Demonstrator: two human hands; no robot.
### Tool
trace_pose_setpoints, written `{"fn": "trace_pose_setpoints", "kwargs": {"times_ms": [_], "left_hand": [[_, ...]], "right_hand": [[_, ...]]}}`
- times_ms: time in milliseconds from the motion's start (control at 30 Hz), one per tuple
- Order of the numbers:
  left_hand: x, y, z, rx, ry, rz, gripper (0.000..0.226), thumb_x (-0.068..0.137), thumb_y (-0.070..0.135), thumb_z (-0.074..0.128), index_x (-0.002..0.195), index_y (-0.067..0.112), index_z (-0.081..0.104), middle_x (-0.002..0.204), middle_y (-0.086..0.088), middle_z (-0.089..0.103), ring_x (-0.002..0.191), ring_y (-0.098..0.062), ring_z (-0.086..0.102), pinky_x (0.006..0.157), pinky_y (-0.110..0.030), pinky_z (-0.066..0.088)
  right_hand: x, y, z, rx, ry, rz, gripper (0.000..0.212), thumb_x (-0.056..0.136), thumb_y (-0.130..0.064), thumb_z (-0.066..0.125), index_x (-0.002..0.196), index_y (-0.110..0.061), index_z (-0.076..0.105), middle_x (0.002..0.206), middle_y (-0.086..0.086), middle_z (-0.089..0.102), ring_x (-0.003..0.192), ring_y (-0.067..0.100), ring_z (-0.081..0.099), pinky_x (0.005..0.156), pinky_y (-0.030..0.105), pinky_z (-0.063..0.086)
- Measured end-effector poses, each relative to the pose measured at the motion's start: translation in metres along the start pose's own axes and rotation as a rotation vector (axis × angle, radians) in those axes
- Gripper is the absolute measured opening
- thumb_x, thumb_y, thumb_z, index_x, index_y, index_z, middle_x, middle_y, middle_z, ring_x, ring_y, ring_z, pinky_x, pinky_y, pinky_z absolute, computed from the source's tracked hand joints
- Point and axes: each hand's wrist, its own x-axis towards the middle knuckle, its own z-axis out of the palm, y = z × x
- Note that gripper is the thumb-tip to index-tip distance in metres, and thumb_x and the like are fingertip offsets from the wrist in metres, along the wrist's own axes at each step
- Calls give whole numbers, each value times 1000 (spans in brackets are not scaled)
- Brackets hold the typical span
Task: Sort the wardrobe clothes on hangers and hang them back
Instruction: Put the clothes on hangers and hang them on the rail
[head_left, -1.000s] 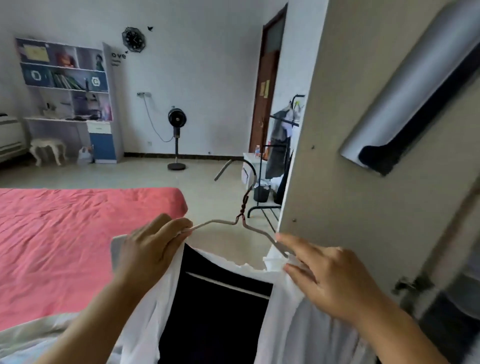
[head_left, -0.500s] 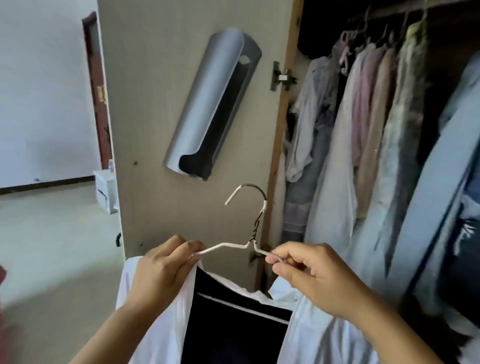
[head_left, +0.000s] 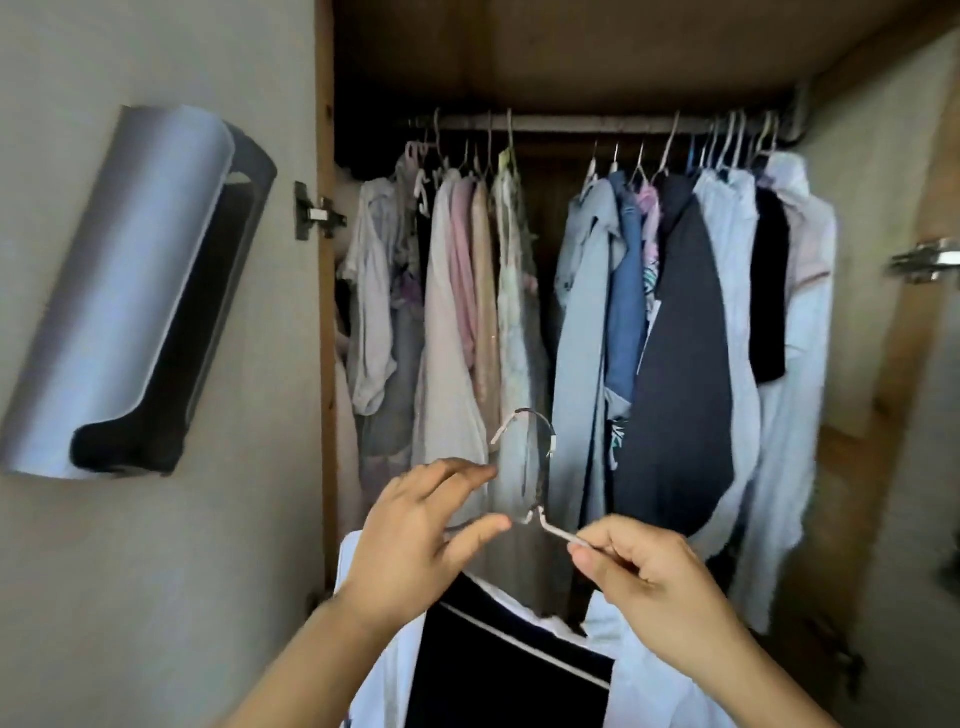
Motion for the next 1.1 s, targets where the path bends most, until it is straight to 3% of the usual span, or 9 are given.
{"fn": "trace_pose_setpoints", "kwargs": {"times_ms": [133,267,367,500,667,733,800,933,1100], "left_hand": [[39,31,25,-52,54,-11,47,86,55,48,113,21,66,102,6,69,92,-12,62,80,-22,44],[78,44,52,-100,-132,-28,45,82,50,49,115,25,64,99,5,69,95,-21,64,80,-31,50],[101,42,65,-209,-165,30,24,86,37,62,102,21,68,97,5,69,88,-19,62,80,-34,48],[130,29,70,-249,-186,89,24,87,34,64,107,22,70,90,11,63,85,-14,60,77,-26,44],[170,11,79,-368,-105,94,22,81,39,57,88,22,69,81,8,61,73,-6,55,71,-28,47],[188,5,78,-362,-63,99,18,79,39,58,83,23,67,82,5,63,72,-6,55,69,-26,45],[207,-2,77,-323,-24,112,21,78,40,59,85,22,68,79,7,61,70,-5,53,69,-27,45],[240,-14,75,-274,51,103,24,77,41,59,90,23,68,80,6,61,74,-10,56,73,-35,49],[273,-26,63,-207,184,121,41,81,51,54,106,23,67,87,6,63,82,-12,60,75,-36,51]], "right_hand": [[0,2,-5,-88,75,119,17,89,-14,62,72,-16,63,54,-6,48,53,4,42,53,19,32],[7,3,-11,-151,150,241,17,90,-17,60,73,-16,62,55,-5,52,55,6,46,56,22,36],[15,6,-14,-180,194,318,13,91,-18,59,81,-15,65,64,-1,61,64,12,56,66,28,45],[31,-1,-27,56,75,398,20,92,-8,51,89,-21,66,62,-2,62,65,11,56,73,30,49],[60,-9,-38,454,107,309,24,91,4,47,96,-8,67,63,3,65,64,15,55,63,21,43],[76,-9,-35,556,154,251,28,89,2,54,108,-16,62,66,3,66,62,10,59,60,16,45],[95,-6,-32,542,175,163,37,84,-2,64,112,-23,58,66,-2,63,59,6,53,59,13,41],[138,-4,-34,516,223,28,44,84,7,61,99,-34,56,67,3,45,67,13,43,61,14,37],[186,-11,-43,447,243,-84,47,83,7,59,95,-38,55,63,1,43,65,13,41,64,21,37]]}}
